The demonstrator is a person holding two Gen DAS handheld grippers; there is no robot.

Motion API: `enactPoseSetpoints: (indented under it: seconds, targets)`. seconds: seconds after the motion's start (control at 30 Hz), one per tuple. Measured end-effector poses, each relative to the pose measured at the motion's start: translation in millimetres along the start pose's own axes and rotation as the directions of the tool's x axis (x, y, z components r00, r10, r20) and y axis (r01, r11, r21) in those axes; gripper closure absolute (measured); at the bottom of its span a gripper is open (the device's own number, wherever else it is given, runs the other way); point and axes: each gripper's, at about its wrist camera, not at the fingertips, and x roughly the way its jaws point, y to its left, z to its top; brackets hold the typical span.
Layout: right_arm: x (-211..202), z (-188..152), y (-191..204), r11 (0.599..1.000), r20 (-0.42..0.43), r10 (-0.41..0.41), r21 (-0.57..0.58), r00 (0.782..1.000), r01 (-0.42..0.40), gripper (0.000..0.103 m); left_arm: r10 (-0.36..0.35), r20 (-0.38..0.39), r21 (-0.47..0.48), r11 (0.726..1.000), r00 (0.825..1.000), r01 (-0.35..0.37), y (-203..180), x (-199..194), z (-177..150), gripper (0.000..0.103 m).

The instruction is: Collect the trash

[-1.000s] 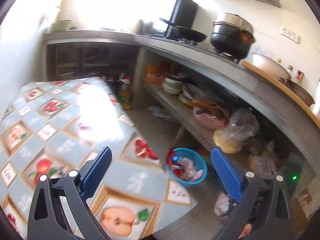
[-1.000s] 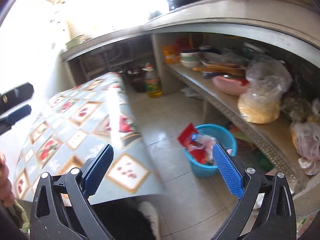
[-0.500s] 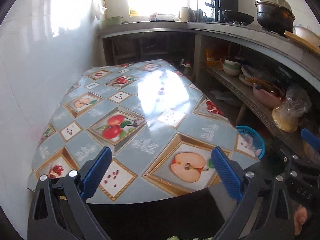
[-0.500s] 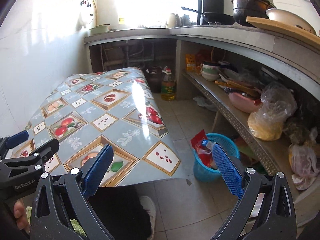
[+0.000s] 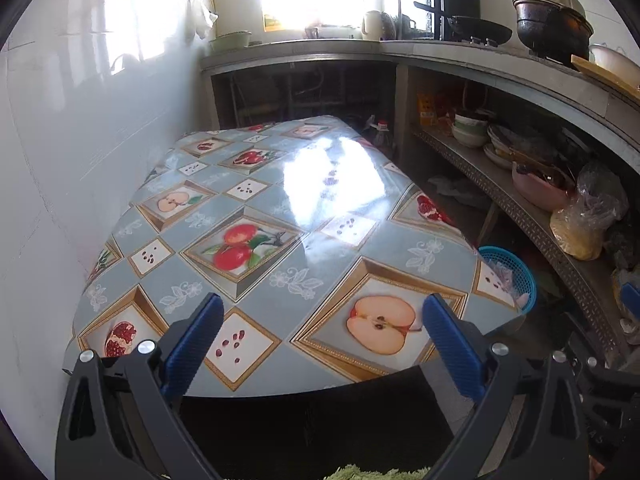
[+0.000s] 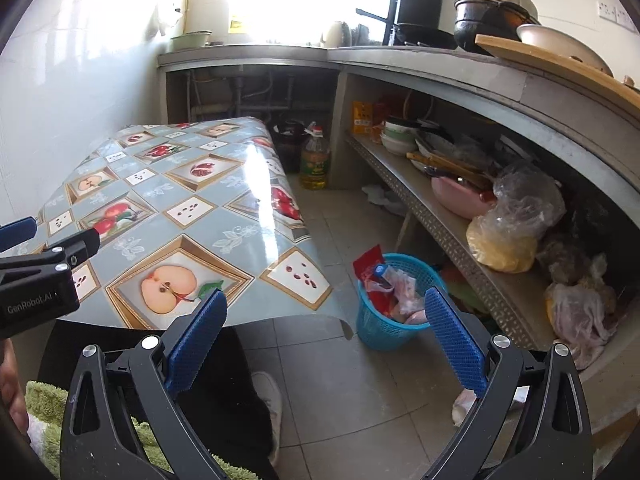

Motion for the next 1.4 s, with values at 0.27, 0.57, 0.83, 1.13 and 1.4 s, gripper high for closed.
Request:
enactPoseSetpoints:
  seconds: [0.27, 0.57, 0.83, 1.13, 1.4]
  targets:
    - [-5.2, -5.3, -25.5, 0.997, -0.021, -0.067, 0.033, 0.998, 0.068, 0.008, 0.025, -0.038, 0.059, 0.998, 0.999, -0.023, -13.2, 2.6, -6.6, 0.006]
    - [-0.6, -13.0, -37.5, 0.995, -0.051, -0.075, 0.067, 0.996, 0.079, 0.008, 0.093, -0.073, 0.055, 0.994, 0.993, -0.089, -4.9, 5.9, -12.9, 0.006]
    - [5.3, -17.1, -40.8, 0.994, -0.068, -0.066, 0.078, 0.996, 0.071, 0.008, 0.154, -0.081, 0.097, 0.984, 0.985, -0.147, -5.7, 8.7, -13.7, 0.006]
    - [7.0, -17.3, -41.8, 0.994, -0.072, -0.064, 0.080, 0.995, 0.070, 0.008, 0.158, -0.108, 0.122, 0.982, 0.982, -0.145, -10.0, 13.1, -16.8, 0.006]
    - [9.3, -19.4, -41.9, 0.995, -0.067, -0.064, 0.070, 0.996, 0.069, 0.008, 0.132, -0.112, 0.131, 0.984, 0.985, -0.117, -15.5, 12.1, -17.4, 0.006]
